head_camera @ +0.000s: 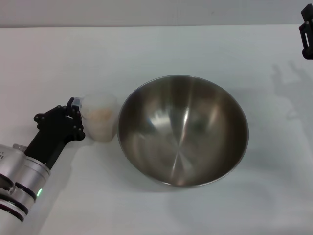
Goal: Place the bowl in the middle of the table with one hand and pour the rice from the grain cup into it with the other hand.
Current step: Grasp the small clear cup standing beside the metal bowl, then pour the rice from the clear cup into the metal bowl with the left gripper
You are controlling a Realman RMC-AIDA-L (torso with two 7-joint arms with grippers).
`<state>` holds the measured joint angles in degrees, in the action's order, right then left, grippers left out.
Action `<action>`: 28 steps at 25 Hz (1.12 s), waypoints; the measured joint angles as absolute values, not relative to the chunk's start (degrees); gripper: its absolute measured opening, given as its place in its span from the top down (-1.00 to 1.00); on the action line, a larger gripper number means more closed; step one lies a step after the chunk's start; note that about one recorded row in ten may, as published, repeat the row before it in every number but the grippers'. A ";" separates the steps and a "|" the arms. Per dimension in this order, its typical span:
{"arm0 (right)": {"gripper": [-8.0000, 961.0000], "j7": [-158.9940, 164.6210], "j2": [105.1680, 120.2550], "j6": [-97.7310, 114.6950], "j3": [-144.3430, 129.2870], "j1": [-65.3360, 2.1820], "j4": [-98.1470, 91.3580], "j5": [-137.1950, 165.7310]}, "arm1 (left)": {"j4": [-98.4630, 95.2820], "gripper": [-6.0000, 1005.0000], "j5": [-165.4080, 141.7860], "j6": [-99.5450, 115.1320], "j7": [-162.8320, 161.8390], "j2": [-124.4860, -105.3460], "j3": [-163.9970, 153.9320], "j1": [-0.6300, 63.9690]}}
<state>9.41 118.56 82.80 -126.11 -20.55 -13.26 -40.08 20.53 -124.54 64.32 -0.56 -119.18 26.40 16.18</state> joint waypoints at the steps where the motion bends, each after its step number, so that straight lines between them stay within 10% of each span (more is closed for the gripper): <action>1: 0.11 9.40 118.56 82.79 -126.11 -20.57 -13.27 -40.08 | 20.56 0.87 -124.55 64.61 -0.55 -119.18 26.50 16.30; 28: 0.11 8.69 117.61 83.98 -121.41 -22.28 -12.27 -40.22 | 20.11 0.92 -125.73 84.49 82.17 -119.18 9.83 28.11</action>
